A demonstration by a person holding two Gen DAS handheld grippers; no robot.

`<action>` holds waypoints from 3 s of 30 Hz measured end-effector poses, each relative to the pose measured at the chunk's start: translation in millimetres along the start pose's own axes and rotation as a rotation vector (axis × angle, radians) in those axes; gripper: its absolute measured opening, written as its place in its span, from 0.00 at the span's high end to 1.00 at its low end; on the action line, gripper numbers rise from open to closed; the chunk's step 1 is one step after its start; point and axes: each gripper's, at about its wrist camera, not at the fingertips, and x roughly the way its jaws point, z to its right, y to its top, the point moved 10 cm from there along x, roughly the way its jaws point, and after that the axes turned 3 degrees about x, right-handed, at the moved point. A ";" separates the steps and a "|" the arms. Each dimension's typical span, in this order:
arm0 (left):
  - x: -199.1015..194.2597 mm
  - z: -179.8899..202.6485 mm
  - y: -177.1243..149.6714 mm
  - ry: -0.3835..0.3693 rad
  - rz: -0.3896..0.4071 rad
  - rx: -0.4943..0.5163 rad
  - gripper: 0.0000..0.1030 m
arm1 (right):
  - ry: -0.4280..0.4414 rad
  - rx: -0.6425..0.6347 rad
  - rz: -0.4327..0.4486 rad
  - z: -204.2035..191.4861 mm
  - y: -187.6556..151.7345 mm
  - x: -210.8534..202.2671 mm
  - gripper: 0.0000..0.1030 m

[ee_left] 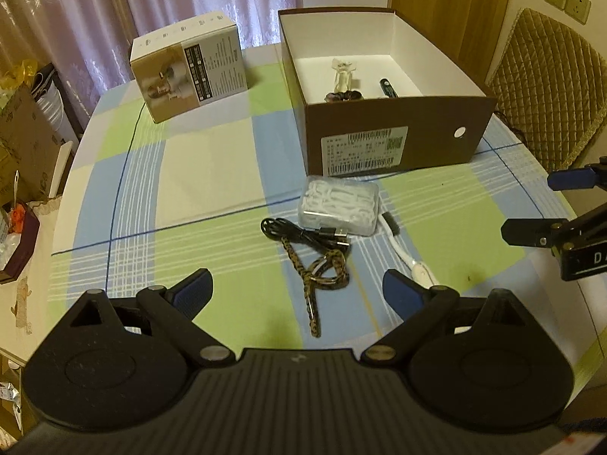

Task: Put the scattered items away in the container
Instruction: 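Withdraw both tools from the box toward the cords and toothbrush, then grasp the leopard-print cord with left tool while right tool grasps the white toothbrush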

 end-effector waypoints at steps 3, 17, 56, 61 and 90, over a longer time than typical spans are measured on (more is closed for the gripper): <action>4.9 -0.5 -2.9 -0.004 -0.001 -0.009 0.09 | -0.010 -0.017 -0.018 -2.1 -7.6 10.1 0.02; 32.4 -2.4 -15.2 -0.014 -0.037 -0.015 0.10 | 0.070 -0.091 -0.121 -29.4 -43.7 50.8 0.38; 109.9 10.7 -20.0 -0.115 -0.086 -0.065 0.55 | -0.043 0.042 -0.144 29.9 -56.8 65.0 0.82; 106.5 7.4 -23.5 -0.153 -0.073 -0.087 0.66 | -0.043 0.041 -0.144 30.2 -56.9 65.1 0.82; 79.1 10.6 -65.3 -0.101 -0.047 -0.027 0.57 | -0.033 0.038 -0.157 36.6 -75.0 52.9 0.50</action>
